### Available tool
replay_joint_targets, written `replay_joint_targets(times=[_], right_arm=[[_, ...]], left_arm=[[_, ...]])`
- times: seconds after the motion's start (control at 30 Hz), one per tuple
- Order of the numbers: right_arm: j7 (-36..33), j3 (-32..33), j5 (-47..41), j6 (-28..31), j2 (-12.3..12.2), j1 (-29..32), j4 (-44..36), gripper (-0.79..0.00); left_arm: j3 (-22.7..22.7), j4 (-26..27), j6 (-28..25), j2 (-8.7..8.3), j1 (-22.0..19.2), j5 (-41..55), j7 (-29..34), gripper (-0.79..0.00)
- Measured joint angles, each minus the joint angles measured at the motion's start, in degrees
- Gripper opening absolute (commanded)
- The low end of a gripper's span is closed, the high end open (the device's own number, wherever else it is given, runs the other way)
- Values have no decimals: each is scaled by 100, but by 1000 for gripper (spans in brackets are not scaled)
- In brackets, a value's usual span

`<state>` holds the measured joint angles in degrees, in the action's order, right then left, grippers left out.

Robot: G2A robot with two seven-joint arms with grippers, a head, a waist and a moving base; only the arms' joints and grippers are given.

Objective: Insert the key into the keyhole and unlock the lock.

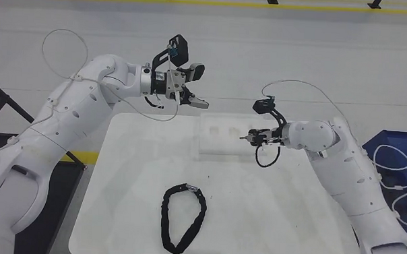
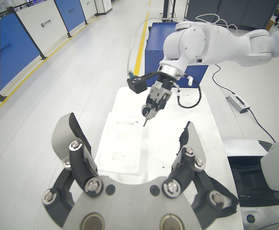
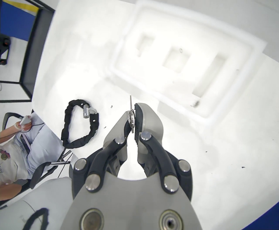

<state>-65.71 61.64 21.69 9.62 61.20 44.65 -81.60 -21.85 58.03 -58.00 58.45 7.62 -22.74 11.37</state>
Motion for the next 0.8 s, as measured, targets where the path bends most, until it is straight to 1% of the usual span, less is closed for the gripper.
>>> replay_joint_targets(times=[0.1,0.2,0.33,0.4,0.53,0.8], right_arm=[[215,692,-442,404,-162,721,-810,-785],[565,1342,-821,818,-276,1370,-1361,-785],[907,1965,-1303,1264,-359,2010,-1666,-785],[999,2151,-1529,1485,-383,2199,-1689,-785],[1112,2281,-1666,1695,-408,2326,-1670,-785],[1117,2280,-1673,1726,-410,2325,-1651,-785]], left_arm=[[0,0,0,0,0,0,0,0],[0,0,0,0,0,0,0,0],[0,0,0,0,0,0,0,0],[0,0,0,0,0,0,0,0],[0,0,0,0,0,0,0,0],[0,0,0,0,0,0,0,0]])
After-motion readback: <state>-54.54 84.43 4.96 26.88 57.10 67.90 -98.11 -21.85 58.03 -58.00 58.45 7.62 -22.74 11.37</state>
